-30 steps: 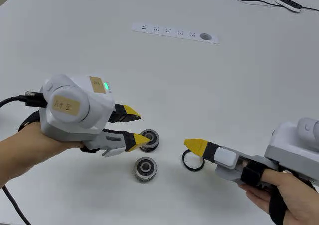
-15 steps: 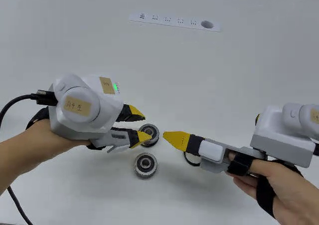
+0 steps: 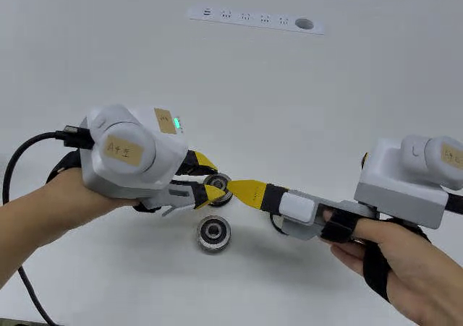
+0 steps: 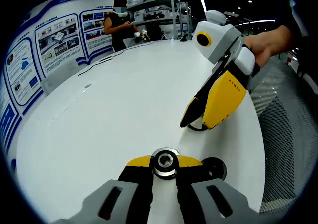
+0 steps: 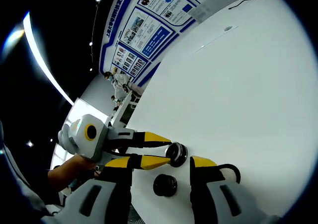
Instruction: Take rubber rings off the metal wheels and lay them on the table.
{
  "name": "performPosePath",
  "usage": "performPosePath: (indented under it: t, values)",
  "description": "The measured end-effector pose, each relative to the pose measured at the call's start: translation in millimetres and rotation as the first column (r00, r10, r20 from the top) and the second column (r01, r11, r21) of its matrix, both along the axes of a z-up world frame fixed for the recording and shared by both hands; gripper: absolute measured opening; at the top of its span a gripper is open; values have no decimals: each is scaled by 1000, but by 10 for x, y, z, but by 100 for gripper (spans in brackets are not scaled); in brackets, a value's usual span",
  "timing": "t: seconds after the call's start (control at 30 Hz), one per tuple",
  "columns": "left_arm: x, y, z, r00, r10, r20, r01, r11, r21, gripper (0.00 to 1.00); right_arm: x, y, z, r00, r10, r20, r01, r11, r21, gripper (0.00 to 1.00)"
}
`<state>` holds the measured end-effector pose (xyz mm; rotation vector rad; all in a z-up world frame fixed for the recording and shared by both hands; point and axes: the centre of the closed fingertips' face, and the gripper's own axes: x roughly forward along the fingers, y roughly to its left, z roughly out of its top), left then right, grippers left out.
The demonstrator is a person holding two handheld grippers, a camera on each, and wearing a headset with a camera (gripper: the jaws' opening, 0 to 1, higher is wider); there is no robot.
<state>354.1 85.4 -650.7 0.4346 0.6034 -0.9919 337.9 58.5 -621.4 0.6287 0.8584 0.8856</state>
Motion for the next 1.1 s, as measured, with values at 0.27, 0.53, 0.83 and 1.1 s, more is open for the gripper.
performPosePath:
  t: [0.27,0.53,0.83,1.1]
  values:
    - [-13,-2,-12,1000,6,-23,-7,1000,-16,15,-20,37,6,1000,2,-5,-2,1000,8,48]
    - [-34,3,-13,1000,2,-28,-2,1000,-21,14,-25,116,5,1000,17,-13,-17,1000,25,48]
    - [-35,7,-14,999,0,-41,-1,1000,-28,13,-14,241,-58,998,44,-34,-43,998,43,52]
    - [-37,1,-14,999,-22,-28,22,1000,-7,13,23,332,-132,997,49,-65,-45,998,52,54]
